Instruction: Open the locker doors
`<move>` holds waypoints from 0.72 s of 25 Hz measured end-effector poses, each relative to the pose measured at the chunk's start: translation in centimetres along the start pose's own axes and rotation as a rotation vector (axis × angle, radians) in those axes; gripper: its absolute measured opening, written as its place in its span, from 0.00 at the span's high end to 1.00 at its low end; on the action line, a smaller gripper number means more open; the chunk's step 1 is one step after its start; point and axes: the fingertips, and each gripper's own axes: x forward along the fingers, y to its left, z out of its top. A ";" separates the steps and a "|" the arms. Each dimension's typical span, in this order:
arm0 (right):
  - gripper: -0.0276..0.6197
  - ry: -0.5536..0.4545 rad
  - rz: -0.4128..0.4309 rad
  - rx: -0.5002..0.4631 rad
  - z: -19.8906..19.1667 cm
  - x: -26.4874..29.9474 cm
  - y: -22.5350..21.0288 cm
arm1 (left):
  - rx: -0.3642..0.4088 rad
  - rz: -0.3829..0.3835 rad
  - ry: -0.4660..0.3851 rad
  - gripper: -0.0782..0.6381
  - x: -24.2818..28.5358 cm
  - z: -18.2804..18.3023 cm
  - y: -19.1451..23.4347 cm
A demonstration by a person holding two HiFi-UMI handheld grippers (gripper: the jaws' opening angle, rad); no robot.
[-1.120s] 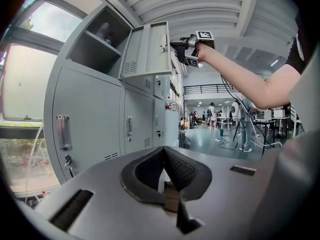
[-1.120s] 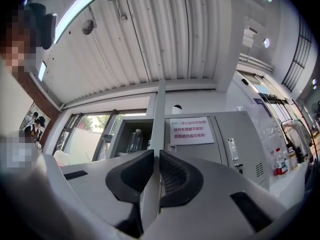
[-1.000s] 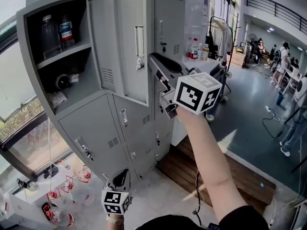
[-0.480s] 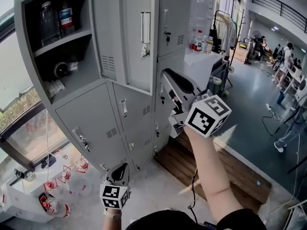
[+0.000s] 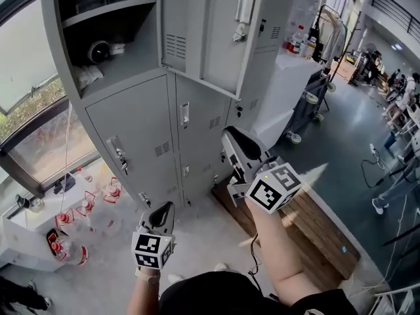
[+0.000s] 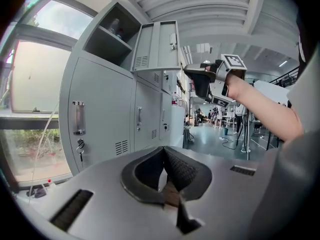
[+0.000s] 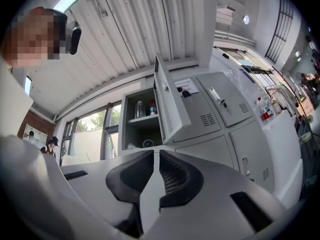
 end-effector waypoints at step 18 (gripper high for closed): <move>0.83 0.234 0.099 0.070 -18.5 8.8 12.1 | -0.068 0.163 0.032 0.87 -11.2 -6.2 12.4</move>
